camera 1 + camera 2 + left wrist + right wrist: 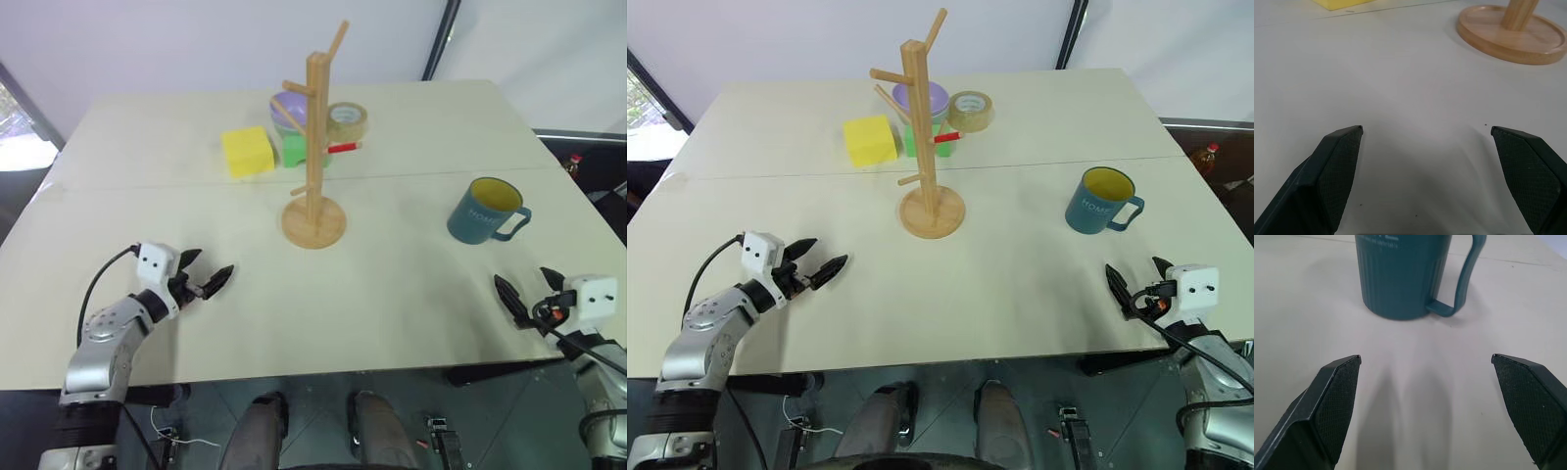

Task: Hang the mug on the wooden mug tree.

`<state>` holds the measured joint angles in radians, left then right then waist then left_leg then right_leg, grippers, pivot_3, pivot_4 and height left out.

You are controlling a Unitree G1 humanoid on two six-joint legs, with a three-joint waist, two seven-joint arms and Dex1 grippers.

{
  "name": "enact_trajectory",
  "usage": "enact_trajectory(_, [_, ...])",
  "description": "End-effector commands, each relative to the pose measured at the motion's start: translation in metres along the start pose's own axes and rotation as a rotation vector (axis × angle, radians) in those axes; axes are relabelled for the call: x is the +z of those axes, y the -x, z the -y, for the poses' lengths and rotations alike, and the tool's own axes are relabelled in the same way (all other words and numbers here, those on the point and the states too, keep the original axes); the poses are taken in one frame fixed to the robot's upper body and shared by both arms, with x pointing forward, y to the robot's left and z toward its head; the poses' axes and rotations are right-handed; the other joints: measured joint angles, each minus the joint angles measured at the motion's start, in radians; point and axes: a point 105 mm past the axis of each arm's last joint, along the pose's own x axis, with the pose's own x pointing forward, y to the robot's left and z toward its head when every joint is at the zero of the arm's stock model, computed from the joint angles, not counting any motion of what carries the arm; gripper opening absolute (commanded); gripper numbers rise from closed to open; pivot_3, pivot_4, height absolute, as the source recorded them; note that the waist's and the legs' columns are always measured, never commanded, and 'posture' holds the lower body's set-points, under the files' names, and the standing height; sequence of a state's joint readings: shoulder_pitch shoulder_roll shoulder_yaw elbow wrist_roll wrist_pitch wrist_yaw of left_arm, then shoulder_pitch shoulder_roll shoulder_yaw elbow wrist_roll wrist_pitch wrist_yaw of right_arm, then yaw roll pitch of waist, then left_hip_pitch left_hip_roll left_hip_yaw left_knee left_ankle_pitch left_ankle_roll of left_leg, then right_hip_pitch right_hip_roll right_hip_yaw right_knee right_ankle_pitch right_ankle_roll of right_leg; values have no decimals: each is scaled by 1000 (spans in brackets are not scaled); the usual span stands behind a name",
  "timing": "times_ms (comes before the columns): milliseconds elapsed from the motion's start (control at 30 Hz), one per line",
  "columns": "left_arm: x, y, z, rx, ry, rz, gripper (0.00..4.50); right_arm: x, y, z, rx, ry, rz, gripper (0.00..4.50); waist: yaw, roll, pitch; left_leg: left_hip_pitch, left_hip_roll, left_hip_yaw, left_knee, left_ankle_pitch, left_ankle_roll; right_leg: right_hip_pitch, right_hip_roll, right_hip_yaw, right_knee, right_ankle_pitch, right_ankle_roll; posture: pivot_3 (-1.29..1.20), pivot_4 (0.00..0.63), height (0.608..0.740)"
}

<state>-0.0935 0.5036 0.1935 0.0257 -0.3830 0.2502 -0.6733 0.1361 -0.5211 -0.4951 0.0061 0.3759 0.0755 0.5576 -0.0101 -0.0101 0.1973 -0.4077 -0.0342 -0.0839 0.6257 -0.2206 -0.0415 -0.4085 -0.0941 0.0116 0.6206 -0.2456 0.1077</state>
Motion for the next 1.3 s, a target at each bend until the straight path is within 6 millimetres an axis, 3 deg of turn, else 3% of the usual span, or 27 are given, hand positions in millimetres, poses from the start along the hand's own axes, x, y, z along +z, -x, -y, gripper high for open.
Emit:
enact_trajectory(33, [16,3,-1,9,-24,62,4500,9,-3,0,2,14,30,4434,0,0,0,0,0,0,0,0,0,0,0,0,0,0,0,0,150,740])
enact_trajectory(300, [19,-1,23,-95,8,51,4500,11,-5,1,-25,20,24,4434,0,0,0,0,0,0,0,0,0,0,0,0,0,0,0,0,150,740])
enact_trajectory(367, [25,-6,42,-180,0,54,4500,12,-5,2,-39,17,30,4434,1,0,0,0,0,0,0,0,0,0,0,0,-1,0,0,0,150,740])
enact_trajectory(600, [52,-28,141,-623,-144,114,4500,19,-17,1,-115,10,56,4434,2,0,0,0,-1,1,1,0,0,1,-1,0,-1,0,0,0,150,740])
enact_trajectory(767, [73,-37,178,-810,-139,175,4500,28,-32,2,-208,-3,104,4434,-5,1,-1,0,-3,2,1,0,0,1,0,0,0,1,0,0,150,740])
enact_trajectory(967, [80,-39,192,-880,-168,193,4500,28,-42,13,-298,-2,103,4434,-1,2,-1,0,-2,1,0,0,1,1,3,0,0,1,1,0,150,740])
enact_trajectory(1300, [84,-36,190,-874,-182,202,4500,21,-59,25,-327,-5,91,4434,-4,2,-1,1,-3,1,2,0,1,2,3,1,1,1,1,0,150,740])
